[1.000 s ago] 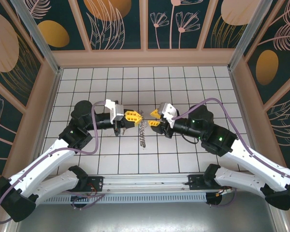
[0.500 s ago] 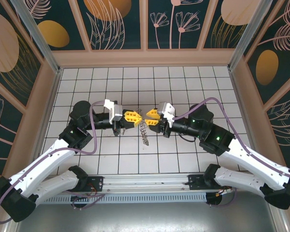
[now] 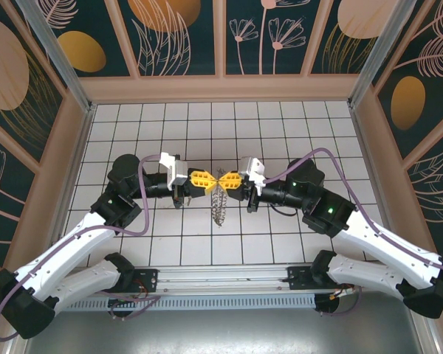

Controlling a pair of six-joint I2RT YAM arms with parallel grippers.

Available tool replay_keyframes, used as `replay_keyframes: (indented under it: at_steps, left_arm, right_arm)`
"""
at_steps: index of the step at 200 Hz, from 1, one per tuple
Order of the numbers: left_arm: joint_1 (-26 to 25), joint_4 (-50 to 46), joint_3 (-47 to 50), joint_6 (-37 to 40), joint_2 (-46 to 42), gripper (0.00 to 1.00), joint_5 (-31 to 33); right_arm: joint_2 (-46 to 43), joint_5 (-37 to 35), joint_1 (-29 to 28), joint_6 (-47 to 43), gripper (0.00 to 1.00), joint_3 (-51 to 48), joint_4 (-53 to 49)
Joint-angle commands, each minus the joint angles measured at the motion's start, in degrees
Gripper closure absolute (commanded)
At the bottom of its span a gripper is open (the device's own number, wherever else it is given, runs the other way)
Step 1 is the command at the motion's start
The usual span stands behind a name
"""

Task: Put the keys on the keyring

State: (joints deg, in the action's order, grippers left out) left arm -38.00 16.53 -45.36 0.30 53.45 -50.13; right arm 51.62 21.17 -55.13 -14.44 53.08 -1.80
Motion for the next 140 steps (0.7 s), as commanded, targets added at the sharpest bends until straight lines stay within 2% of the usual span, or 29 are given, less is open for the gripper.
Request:
replay_keyframes:
  at_steps: [1, 44, 70, 140]
  left_arm:
    - [-0.2, 3.3, -0.2, -0.8, -0.6, 1.00, -1.2]
    - [-0.2, -13.6, -4.9, 9.4, 0.7, 0.97, 5.4]
    - [-0.2, -20.7, -7.5, 14.0, 2.5, 0.97, 8.0]
    - [-0.2, -21.1, -7.7, 15.4, 4.7, 1.00, 9.5]
  right_arm:
    - [0.9, 0.3, -0.2, -0.5, 1.00, 0.6, 0.8]
    - [3.9, -3.1, -0.2, -3.4, 1.00, 6.7, -8.9]
    - [5.8, -4.3, -0.4, -4.9, 1.00, 9.7, -13.5]
    - [9.8, -9.3, -2.2, -8.0, 1.00, 14.6, -19.3]
